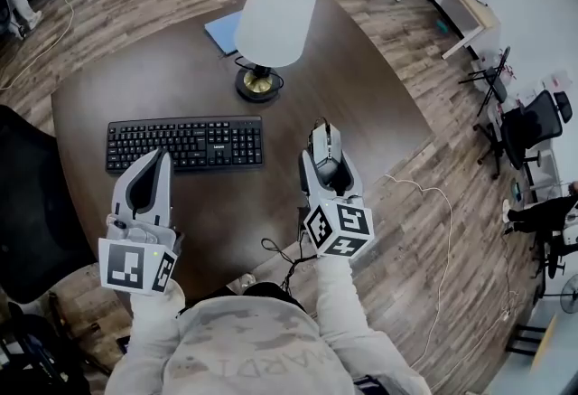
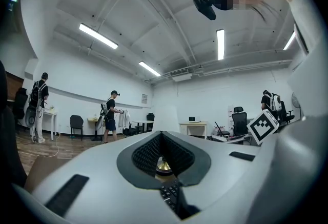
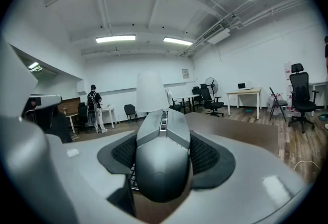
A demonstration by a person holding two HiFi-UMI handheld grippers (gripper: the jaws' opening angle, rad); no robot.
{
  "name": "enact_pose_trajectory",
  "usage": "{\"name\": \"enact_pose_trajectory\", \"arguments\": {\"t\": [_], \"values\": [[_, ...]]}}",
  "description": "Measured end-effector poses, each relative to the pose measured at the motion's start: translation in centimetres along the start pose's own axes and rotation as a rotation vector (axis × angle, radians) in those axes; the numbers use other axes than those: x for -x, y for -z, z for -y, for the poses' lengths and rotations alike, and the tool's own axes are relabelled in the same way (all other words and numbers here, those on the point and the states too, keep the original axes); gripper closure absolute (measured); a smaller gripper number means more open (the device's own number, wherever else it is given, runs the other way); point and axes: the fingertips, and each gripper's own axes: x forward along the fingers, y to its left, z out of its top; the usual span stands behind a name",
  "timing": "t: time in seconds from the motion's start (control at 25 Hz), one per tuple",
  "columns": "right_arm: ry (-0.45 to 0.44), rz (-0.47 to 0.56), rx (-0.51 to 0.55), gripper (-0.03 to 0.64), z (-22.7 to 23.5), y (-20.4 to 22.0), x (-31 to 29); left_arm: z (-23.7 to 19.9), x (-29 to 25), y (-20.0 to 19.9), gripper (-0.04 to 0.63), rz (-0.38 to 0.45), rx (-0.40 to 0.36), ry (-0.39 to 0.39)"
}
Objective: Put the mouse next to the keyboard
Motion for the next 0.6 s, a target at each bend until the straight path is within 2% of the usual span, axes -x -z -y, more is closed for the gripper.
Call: {"name": "enact_pose_trajectory", "arguments": {"t": [0.6], "values": [[0.032, -0.183, -0.012, 0.311, 1.4, 6.2, -6.4, -2.7, -1.9, 2.7, 0.589, -0.049, 0.025, -0.021]]}}
